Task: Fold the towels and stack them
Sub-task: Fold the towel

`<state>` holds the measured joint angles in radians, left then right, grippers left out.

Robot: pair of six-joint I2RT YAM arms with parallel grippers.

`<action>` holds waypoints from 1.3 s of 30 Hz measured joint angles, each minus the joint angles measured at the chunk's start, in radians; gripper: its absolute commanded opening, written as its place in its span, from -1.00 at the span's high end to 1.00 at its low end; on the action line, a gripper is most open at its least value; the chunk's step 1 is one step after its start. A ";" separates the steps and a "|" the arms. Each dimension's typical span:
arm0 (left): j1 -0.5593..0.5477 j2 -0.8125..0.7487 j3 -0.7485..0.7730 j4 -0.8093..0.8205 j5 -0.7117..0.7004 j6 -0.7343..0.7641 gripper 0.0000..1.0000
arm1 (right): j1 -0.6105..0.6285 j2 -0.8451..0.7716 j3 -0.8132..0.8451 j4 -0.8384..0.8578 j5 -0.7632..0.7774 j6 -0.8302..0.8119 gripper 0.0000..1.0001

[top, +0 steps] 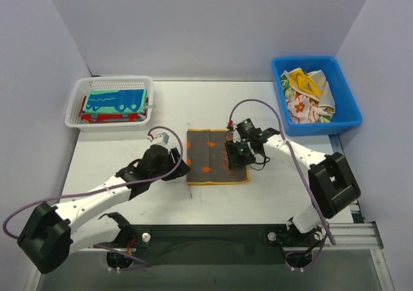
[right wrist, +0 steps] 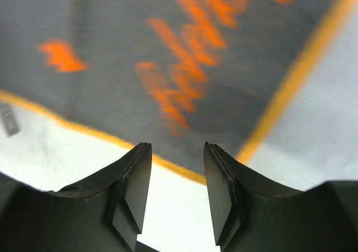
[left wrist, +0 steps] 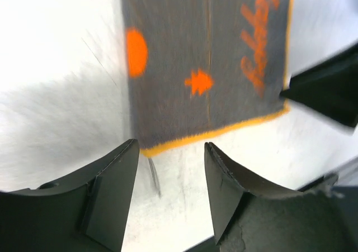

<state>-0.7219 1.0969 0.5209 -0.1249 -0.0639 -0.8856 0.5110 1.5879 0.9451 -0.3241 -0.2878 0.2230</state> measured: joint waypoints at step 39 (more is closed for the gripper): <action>0.429 -0.035 -0.117 -0.071 0.168 0.050 -0.92 | 0.556 0.378 0.364 0.115 0.248 0.004 1.00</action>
<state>-0.2928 1.0618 0.4038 -0.1955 0.1043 -0.8356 1.0672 1.9663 1.3090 -0.2092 -0.0399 0.2268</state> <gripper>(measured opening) 0.963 0.044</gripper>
